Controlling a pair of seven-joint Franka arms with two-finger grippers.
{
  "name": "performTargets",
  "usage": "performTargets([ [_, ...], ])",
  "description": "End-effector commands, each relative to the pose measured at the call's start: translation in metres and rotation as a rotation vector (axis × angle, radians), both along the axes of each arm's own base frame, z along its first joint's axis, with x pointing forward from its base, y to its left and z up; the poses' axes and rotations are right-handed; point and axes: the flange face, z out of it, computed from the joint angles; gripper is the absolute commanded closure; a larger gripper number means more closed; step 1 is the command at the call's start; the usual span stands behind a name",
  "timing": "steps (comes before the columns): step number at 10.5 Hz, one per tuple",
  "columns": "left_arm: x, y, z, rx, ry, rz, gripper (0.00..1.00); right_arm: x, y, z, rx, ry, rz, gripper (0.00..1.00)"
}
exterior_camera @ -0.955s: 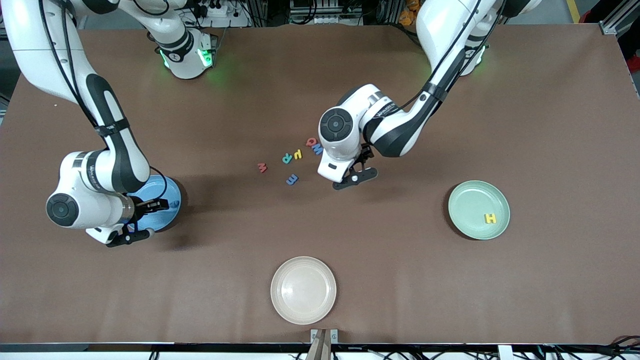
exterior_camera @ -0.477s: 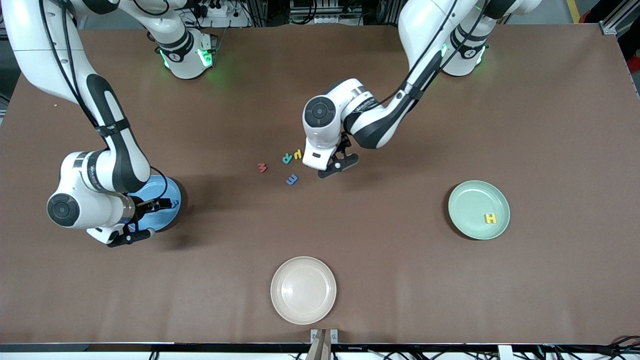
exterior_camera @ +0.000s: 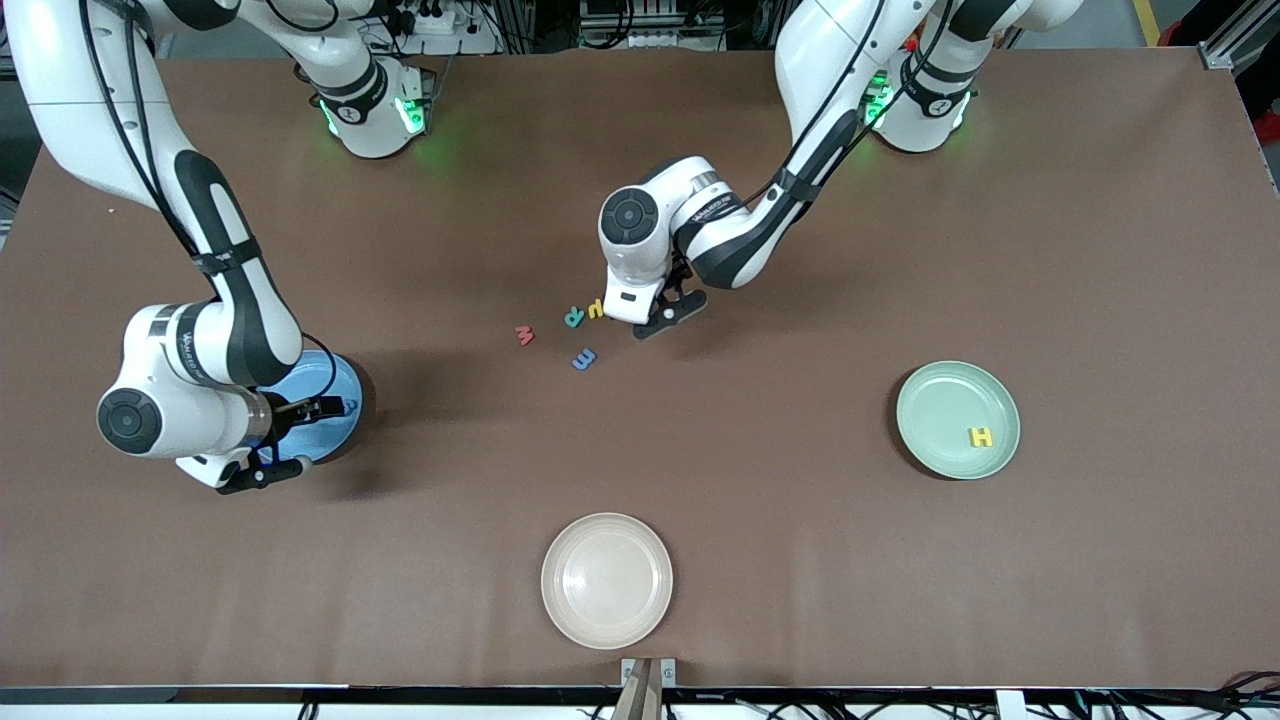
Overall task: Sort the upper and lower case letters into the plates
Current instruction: 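Place the blue a on the blue plate while the left gripper returns, then grasp the blue W with the left gripper while the right gripper withdraws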
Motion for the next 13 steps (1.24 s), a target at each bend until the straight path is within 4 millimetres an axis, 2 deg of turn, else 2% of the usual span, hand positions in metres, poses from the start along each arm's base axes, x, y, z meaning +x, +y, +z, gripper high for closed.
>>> performTargets([
  [1,-0.004,-0.003,0.002,-0.031,-0.013,0.034,0.0,-0.002,-0.002,0.0,0.006,-0.005,0.012,0.0],
  [4,-0.011,0.0,-0.018,-0.067,-0.028,0.042,0.0,-0.002,-0.001,-0.002,0.007,-0.004,0.014,0.0],
  [10,-0.023,-0.002,-0.028,-0.069,-0.026,0.028,0.0,-0.001,-0.001,-0.003,0.007,-0.007,0.014,0.0],
  [13,-0.033,-0.008,-0.032,-0.065,-0.02,0.012,0.09,-0.002,-0.002,-0.006,0.006,-0.004,0.012,0.0],
])
